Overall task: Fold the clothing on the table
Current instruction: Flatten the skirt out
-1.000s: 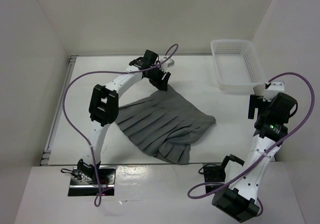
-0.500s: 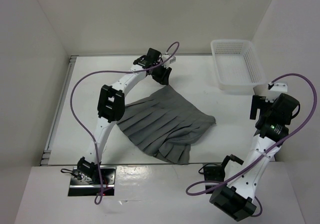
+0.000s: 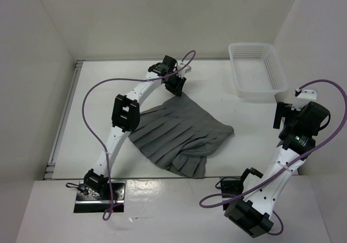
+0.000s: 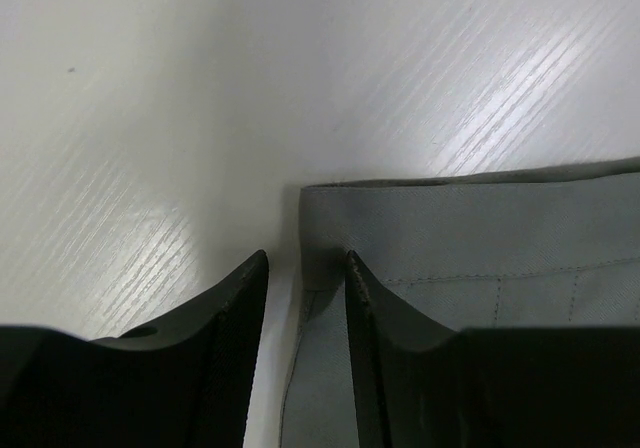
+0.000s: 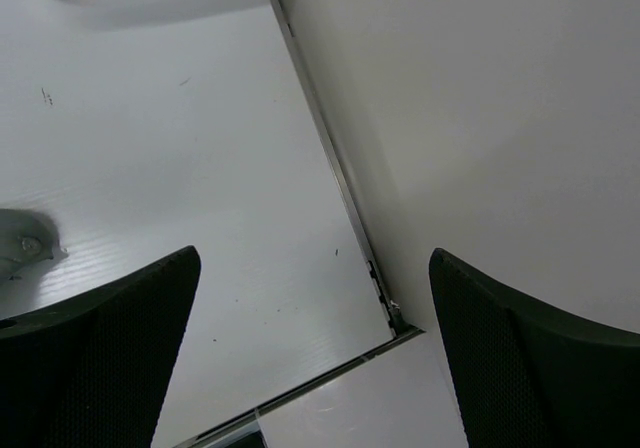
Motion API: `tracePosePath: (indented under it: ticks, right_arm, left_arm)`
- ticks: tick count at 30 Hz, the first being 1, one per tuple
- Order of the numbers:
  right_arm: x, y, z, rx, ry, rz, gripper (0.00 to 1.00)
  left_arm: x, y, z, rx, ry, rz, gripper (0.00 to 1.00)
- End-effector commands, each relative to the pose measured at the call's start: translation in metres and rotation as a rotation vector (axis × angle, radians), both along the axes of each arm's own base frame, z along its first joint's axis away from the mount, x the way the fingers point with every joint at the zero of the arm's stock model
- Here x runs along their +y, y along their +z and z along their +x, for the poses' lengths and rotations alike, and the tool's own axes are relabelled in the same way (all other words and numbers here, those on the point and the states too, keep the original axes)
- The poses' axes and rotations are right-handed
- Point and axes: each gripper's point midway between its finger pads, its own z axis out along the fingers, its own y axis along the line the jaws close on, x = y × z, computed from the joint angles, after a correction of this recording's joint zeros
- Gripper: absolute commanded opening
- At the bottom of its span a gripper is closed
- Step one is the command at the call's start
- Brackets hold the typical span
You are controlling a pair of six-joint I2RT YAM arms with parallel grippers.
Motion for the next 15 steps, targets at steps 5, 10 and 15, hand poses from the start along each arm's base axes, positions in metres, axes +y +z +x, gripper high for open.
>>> tracePosePath:
  ticks: [5,10,15]
  right_arm:
    - [0.004,0.028,0.005,-0.078,0.024,-0.004,0.99]
    - [0.003,0.027,0.003,-0.072,0.015,0.002,0.99]
    - [0.006,0.03,0.005,-0.076,0.032,0.01,0.99]
  left_arm:
    - [-0.003,-0.013,-0.01,0.03,0.004,0.041,0.44]
    - [-0.006,-0.023,-0.028,0.055,-0.015,0.055,0.43]
    - [-0.002,-0.021,-0.04,0.017,-0.012,0.055,0.26]
